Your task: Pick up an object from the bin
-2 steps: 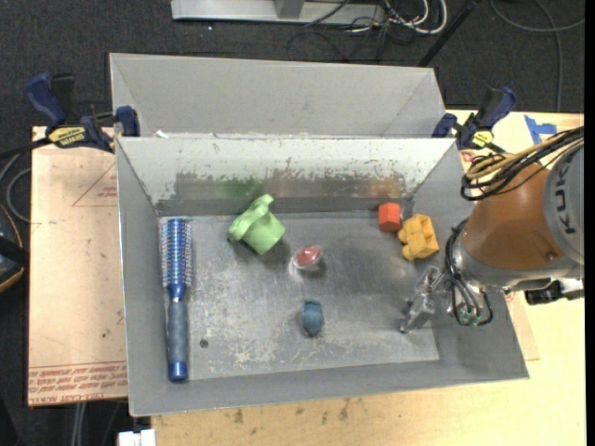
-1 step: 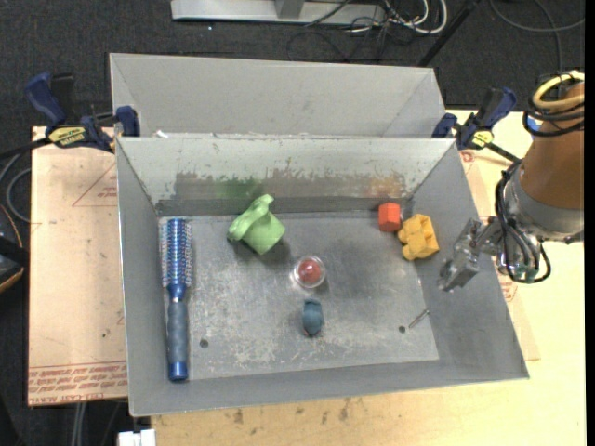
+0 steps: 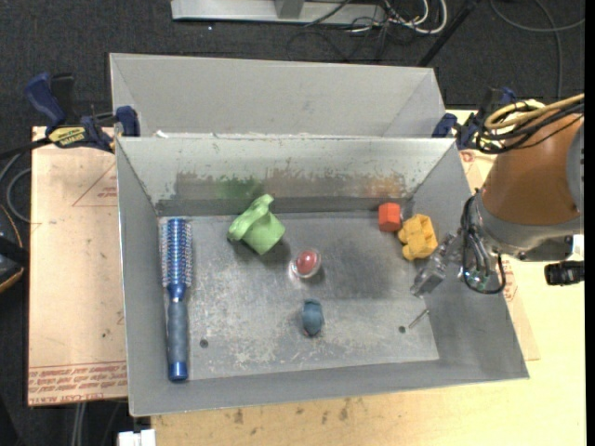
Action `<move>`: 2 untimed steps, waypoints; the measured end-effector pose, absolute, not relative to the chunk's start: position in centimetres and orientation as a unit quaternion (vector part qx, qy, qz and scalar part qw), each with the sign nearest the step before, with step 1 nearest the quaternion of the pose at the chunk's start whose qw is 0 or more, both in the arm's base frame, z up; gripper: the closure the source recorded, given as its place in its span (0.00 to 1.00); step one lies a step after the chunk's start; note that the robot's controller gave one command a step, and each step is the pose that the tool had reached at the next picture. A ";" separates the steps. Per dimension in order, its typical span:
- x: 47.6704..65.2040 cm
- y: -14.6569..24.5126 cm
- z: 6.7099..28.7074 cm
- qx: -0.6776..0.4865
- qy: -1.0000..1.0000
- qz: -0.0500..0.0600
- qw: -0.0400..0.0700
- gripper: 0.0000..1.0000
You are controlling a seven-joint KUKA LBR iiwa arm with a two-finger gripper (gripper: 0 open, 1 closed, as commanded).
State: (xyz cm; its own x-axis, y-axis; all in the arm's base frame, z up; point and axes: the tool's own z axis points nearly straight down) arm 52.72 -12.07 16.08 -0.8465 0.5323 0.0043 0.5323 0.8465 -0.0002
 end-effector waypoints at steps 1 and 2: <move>53.5 -11.6 15.9 -0.359 -0.933 -0.001 -0.001 1.00; 53.5 -11.6 15.9 -0.359 -0.933 0.000 -0.001 0.00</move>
Offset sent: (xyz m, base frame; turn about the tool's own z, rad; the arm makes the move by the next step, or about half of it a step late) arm 0.0070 0.0037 -0.0015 0.1767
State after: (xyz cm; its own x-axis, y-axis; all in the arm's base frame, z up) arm 53.46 -11.63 15.88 -0.7422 0.6701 -0.0010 0.6701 0.7422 0.0007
